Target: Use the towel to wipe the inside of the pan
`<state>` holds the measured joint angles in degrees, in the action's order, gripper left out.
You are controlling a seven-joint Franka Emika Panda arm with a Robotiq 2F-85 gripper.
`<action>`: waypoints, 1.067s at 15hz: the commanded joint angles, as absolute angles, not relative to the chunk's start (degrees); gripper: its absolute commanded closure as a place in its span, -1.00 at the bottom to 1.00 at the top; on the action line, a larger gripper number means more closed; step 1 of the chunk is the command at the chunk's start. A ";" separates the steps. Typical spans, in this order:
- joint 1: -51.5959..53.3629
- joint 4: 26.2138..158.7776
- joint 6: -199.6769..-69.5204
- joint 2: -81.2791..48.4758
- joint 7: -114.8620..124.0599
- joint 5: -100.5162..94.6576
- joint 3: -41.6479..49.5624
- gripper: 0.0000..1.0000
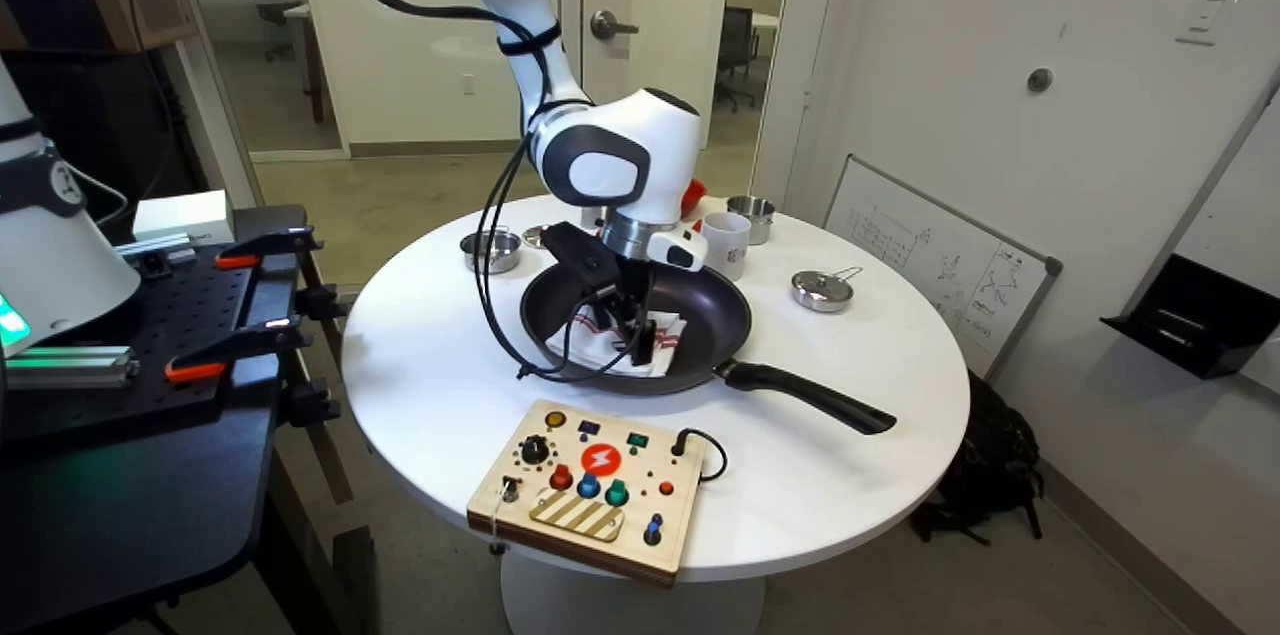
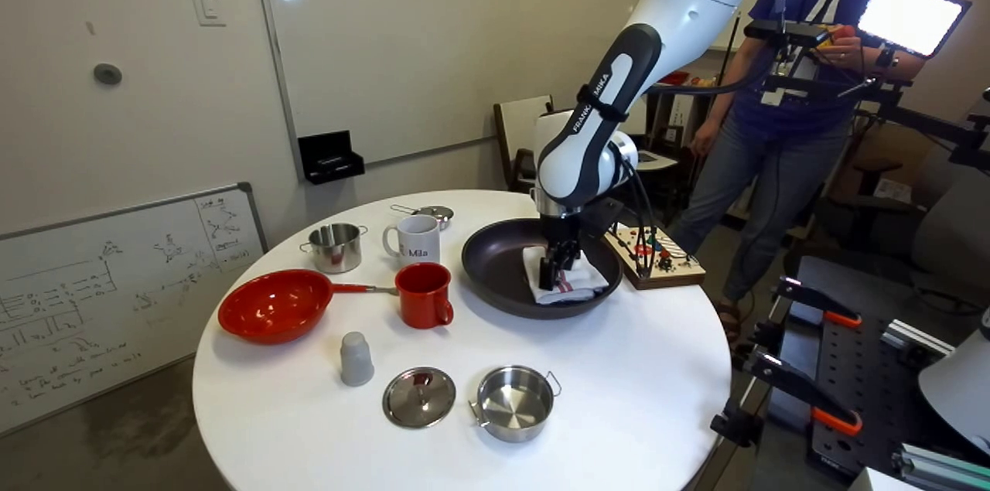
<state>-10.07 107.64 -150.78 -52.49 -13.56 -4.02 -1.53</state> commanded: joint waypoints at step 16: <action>-7.78 119.97 -156.85 -44.59 -12.07 -5.18 0.33 0.92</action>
<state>-10.13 115.22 -156.93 -48.63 -13.68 -4.24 -0.97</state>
